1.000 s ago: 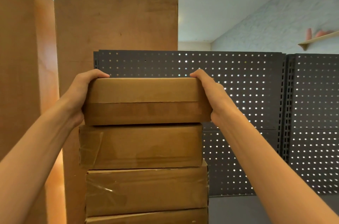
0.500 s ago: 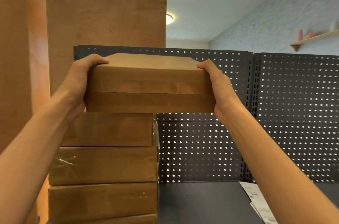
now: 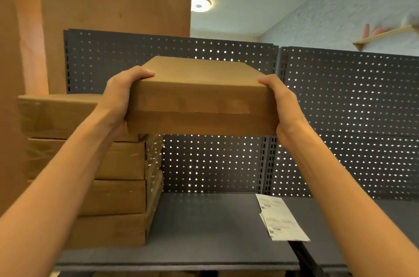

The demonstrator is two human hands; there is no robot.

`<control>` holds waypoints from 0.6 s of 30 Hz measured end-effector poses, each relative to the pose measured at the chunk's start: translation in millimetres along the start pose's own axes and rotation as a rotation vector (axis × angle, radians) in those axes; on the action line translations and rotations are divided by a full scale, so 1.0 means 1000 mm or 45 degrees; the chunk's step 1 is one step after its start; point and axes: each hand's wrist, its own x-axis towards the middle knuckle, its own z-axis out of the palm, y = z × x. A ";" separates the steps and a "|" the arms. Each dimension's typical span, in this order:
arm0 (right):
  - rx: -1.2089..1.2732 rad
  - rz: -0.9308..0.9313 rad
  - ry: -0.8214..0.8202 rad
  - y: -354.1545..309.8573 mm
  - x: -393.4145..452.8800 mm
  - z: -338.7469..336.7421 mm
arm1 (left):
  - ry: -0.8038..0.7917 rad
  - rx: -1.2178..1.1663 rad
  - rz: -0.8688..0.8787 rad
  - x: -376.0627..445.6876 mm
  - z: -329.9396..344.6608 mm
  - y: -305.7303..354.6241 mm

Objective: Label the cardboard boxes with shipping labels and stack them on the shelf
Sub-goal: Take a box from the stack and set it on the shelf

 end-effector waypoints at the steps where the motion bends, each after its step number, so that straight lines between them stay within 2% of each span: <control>1: 0.002 0.001 0.005 0.002 -0.001 -0.006 | -0.009 0.016 0.003 -0.002 0.005 -0.002; 9: -0.010 0.030 0.074 0.031 -0.004 -0.042 | -0.125 0.029 -0.047 -0.008 0.037 -0.029; 18: 0.002 0.193 0.145 0.103 -0.018 -0.065 | -0.158 -0.066 -0.187 -0.024 0.062 -0.101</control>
